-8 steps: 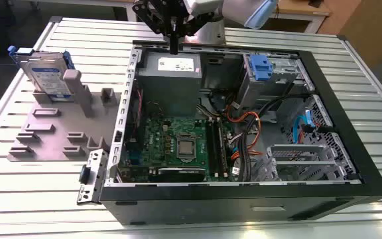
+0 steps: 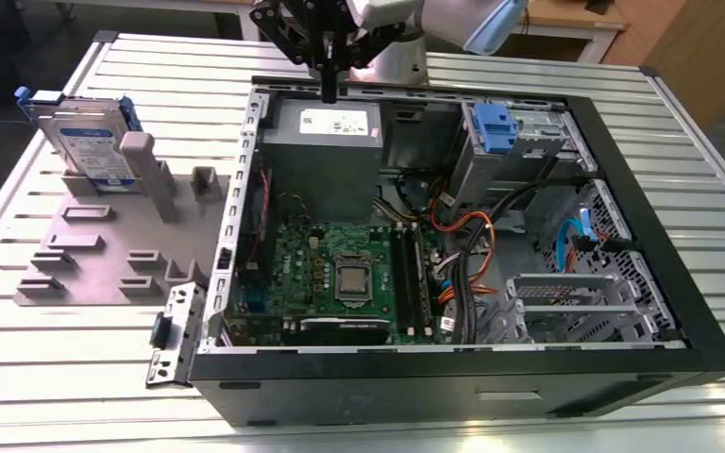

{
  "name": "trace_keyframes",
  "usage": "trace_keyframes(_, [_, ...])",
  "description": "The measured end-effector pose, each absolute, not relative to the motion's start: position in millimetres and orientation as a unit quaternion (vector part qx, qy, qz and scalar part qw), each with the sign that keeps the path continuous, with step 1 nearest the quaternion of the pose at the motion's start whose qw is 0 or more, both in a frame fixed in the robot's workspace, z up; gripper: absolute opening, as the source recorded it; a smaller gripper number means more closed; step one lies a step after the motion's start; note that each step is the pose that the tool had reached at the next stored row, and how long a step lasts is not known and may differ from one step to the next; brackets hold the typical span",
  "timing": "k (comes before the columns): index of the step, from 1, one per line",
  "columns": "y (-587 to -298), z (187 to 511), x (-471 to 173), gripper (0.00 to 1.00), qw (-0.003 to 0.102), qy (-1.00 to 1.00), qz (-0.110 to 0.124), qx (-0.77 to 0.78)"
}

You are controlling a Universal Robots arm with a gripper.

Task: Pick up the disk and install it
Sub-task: 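Reach for the disk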

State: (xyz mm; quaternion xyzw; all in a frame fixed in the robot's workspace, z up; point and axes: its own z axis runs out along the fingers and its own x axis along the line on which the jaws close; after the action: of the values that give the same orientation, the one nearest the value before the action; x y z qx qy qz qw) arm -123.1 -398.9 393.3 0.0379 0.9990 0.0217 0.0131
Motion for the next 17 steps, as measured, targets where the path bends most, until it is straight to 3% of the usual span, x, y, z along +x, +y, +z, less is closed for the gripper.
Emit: trace_keyframes(17, [-398.9, 393.2, -126.9, 0.11, 0.013, 0.999, 0.022, 0.038])
